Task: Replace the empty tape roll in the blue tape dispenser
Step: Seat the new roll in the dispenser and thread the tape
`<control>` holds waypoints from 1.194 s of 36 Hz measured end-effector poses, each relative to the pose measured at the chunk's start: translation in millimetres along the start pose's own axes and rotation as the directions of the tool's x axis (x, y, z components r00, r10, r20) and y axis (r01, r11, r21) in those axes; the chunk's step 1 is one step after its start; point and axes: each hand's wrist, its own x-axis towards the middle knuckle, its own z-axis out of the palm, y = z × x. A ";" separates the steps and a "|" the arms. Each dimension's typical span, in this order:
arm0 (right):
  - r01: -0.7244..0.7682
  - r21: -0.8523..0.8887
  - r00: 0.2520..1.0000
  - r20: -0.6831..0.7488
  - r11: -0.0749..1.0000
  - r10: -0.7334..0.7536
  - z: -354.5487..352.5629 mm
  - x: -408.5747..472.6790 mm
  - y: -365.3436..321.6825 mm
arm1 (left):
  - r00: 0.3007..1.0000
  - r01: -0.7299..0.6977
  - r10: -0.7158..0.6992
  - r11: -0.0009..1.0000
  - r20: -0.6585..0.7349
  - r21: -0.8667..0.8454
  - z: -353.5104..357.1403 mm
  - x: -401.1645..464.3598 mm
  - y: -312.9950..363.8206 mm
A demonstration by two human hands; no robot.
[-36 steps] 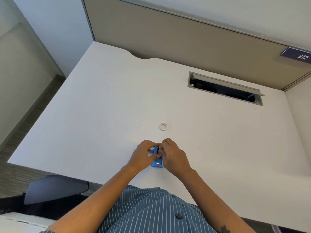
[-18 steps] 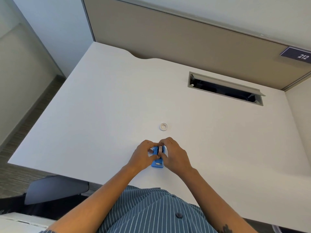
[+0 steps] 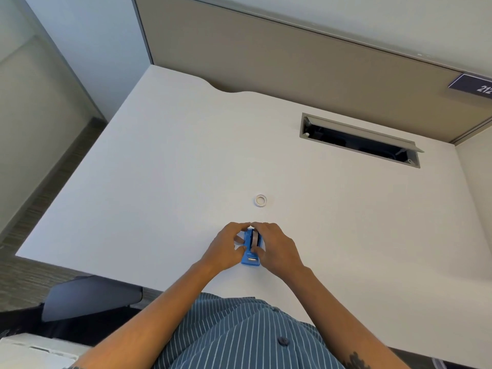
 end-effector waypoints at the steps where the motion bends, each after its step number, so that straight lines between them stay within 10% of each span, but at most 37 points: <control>1: 0.001 -0.002 1.000 -0.005 1.000 -0.001 -0.1 -0.2 -0.1 | 1.000 0.001 -0.001 1.000 0.001 0.002 0.2 0.1 -0.3; 29: -0.028 0.063 0.924 -0.378 0.998 0.050 -6.1 4.5 -8.1 | 0.971 -0.173 0.153 0.980 -0.183 -0.096 -10.4 -9.1 25.7; 43: -0.172 0.054 0.947 -0.264 0.984 0.180 -12.7 1.2 -11.2 | 0.977 -0.160 0.138 0.978 -0.165 -0.133 -15.2 -5.5 28.3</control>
